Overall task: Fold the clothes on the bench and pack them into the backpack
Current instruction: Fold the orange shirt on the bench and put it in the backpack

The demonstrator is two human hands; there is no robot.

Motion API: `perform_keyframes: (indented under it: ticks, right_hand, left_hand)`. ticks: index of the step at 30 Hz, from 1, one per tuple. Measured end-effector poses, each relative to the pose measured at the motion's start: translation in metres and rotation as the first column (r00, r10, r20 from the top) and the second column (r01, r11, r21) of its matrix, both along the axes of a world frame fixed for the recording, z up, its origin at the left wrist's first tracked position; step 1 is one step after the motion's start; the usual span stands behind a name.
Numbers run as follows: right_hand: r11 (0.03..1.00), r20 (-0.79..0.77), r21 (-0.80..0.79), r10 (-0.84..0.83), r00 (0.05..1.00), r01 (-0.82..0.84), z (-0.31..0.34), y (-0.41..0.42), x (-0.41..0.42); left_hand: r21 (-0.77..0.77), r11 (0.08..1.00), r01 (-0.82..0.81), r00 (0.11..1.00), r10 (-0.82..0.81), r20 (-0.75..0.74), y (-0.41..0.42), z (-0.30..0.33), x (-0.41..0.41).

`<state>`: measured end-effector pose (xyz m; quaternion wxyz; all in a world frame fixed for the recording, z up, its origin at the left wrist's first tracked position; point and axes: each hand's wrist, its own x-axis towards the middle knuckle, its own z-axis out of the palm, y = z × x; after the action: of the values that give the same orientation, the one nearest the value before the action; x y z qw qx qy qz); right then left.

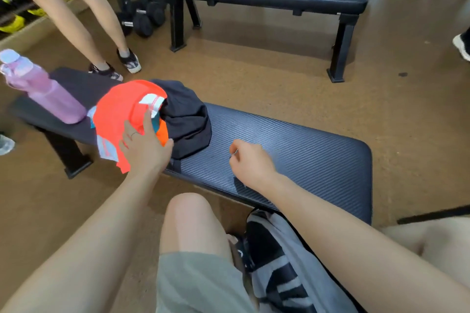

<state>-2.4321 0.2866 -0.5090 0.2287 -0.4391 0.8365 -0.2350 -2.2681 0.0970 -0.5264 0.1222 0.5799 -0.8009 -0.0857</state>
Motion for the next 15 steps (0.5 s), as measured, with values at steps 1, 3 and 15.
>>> perform_keyframes:
  ticks: [1, 3, 15]
  right_hand:
    - [1.000, 0.011, -0.003, 0.003, 1.000, -0.003, -0.002, -0.002, -0.001]
    - [1.000, 0.028, -0.003, 0.005, 1.000, -0.005, -0.007, -0.004, -0.005]
    - [0.983, 0.353, -0.090, -0.121, 0.928, 0.163, -0.010, 0.002, -0.023]
  left_hand:
    - [0.002, 1.000, -0.002, 0.999, 0.002, -0.048, -0.006, 0.001, 0.000]
    - [0.048, 0.998, -0.040, 0.991, 0.045, -0.122, -0.016, 0.005, 0.000]
    - [0.087, 0.967, -0.240, 0.969, 0.244, -0.043, -0.053, 0.016, 0.019]
